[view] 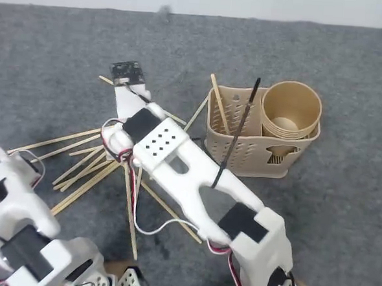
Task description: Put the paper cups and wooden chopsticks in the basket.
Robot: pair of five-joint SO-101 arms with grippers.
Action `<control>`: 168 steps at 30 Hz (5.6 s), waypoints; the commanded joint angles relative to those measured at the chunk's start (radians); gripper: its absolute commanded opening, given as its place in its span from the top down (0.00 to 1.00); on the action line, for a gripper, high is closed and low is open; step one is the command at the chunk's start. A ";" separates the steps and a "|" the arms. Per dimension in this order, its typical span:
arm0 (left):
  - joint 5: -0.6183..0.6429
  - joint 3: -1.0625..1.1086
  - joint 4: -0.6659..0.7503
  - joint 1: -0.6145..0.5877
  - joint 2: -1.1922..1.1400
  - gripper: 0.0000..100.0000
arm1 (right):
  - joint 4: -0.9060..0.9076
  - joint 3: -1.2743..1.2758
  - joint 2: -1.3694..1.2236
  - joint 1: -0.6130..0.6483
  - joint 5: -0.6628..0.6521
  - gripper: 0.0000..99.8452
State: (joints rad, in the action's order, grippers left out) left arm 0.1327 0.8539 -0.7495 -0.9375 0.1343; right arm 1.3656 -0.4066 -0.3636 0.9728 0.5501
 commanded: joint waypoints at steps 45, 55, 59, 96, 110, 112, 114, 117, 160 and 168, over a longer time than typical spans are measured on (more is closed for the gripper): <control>-0.083 -0.031 0.011 0.041 0.008 0.92 | -0.317 0.209 1.187 -0.414 -0.571 0.99; -0.084 -0.031 0.011 0.041 0.008 0.92 | -0.255 0.325 1.383 -0.476 -0.485 0.99; -0.084 -0.031 0.011 0.041 0.008 0.92 | -0.404 0.502 1.483 -0.476 -0.493 0.99; -0.086 -0.025 0.011 0.043 0.008 0.92 | -1.356 1.405 1.211 -0.579 -0.488 0.99; -0.086 -0.024 0.011 0.041 0.009 0.92 | -1.089 1.188 1.291 -0.539 -0.485 0.89; -0.086 -0.024 0.011 0.043 0.009 0.92 | -0.983 1.086 1.337 -0.538 -0.479 0.89; -0.086 -0.024 0.011 0.043 0.009 0.92 | -0.892 0.974 1.377 -0.538 -0.430 0.89; -0.086 -0.024 0.011 0.044 0.009 0.92 | -0.734 0.799 1.412 -0.538 -0.374 0.90; -0.086 -0.024 0.011 0.048 0.012 0.92 | -0.905 0.450 0.001 -0.189 -0.290 0.90; -0.086 -0.024 0.011 0.049 0.012 0.92 | -0.903 0.236 -0.252 -0.214 -0.244 0.90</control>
State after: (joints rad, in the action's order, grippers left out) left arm 0.0545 0.8539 -0.7495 -0.8991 0.1343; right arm 0.4833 -0.0660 -0.5969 0.7733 0.2954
